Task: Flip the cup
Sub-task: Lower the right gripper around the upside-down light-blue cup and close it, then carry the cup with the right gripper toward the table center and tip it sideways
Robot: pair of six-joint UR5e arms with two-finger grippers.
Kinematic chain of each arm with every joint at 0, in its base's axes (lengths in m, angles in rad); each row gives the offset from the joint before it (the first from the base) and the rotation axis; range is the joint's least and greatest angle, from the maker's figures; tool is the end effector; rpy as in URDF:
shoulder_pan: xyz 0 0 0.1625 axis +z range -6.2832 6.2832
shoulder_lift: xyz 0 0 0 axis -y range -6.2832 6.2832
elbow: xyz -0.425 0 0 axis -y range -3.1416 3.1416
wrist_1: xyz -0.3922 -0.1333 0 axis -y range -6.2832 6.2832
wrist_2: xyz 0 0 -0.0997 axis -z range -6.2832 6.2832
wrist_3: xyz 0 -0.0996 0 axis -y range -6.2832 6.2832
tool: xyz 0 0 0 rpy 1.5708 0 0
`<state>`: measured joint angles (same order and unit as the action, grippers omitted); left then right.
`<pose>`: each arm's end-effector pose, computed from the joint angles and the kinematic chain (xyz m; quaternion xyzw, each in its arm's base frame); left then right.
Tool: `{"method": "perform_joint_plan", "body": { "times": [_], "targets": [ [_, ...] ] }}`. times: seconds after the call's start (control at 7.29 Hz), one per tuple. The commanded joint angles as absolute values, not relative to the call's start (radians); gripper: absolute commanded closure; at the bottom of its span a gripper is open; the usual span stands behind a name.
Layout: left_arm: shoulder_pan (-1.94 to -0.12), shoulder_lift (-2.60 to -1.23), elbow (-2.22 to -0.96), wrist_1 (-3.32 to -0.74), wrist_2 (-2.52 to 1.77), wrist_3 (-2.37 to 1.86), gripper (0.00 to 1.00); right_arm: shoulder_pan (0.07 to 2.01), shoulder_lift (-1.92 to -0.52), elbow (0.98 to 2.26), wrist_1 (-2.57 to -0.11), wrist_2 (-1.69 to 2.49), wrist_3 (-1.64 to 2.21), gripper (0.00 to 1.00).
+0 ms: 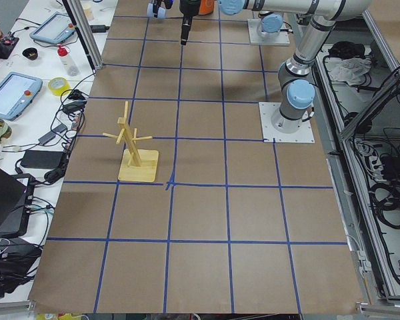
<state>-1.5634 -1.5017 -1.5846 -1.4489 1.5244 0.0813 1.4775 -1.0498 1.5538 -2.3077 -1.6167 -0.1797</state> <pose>-0.1344 -0.4789 0.5278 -0.0388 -0.9951 0.0894 0.0192 0.0653 -0.6840 0.2679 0.0402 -0.9922 0.1120 0.0384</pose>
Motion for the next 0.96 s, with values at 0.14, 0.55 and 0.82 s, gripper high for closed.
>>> {"method": "perform_joint_plan", "body": {
  "times": [0.14, 0.55, 0.82],
  "targets": [
    [-1.563, -1.502, -1.585, -1.448, 1.525, 0.083, 0.00, 1.713, -1.045, 1.540, -2.322, -1.565, -0.589, 0.88],
    [-1.563, -1.502, -1.585, -1.448, 1.525, 0.083, 0.00, 1.863, -0.976, 1.500, -2.414, -1.557, -1.031, 0.89],
    [-1.563, -1.502, -1.585, -1.448, 1.525, 0.083, 0.00, 1.943, -0.951, 1.483, -2.416, -1.497, -1.058, 0.90]
  ]
}}
